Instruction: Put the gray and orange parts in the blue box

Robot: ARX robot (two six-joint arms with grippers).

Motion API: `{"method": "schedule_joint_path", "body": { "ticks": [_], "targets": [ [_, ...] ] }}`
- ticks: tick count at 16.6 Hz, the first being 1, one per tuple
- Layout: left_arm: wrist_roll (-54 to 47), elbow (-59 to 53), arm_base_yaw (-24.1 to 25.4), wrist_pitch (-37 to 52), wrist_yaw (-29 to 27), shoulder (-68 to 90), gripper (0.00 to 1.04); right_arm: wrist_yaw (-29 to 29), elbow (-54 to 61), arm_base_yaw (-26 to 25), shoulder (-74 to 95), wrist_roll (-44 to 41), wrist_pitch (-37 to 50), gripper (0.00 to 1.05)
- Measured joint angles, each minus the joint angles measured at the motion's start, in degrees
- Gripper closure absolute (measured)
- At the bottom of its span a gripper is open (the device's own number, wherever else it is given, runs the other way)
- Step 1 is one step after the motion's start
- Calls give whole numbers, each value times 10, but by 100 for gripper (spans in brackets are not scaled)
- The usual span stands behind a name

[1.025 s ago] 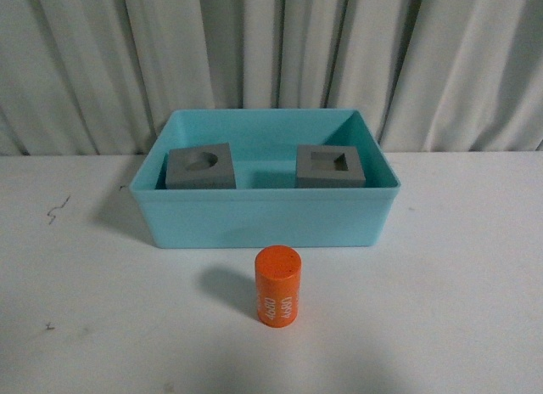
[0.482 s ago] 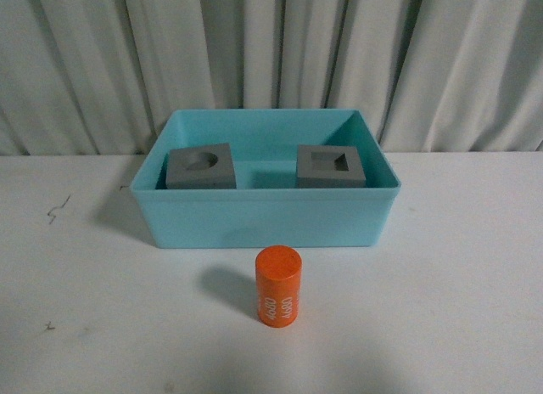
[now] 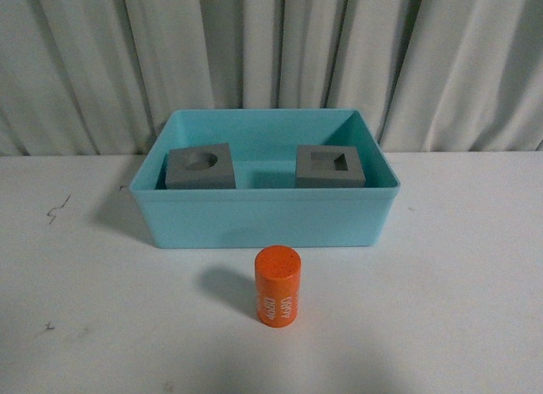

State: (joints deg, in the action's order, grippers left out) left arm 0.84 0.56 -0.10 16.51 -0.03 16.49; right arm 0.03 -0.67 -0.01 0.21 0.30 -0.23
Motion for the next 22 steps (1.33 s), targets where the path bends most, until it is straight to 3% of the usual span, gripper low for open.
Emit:
{"method": "schedule_joint_path", "body": {
  "ticks": [7,9,17,22],
  "targets": [
    [0,0,0,-65,0,-66,103,0,0,0,0,0,0,6],
    [0,0,0,-162,3,-130,103,0,0,0,0,0,0,6],
    [0,0,0,-167,0,-162,103,0,0,0,0,0,0,6],
    [0,0,0,-167,0,-162,44,0,0,0,0,0,0,6]
  ]
}}
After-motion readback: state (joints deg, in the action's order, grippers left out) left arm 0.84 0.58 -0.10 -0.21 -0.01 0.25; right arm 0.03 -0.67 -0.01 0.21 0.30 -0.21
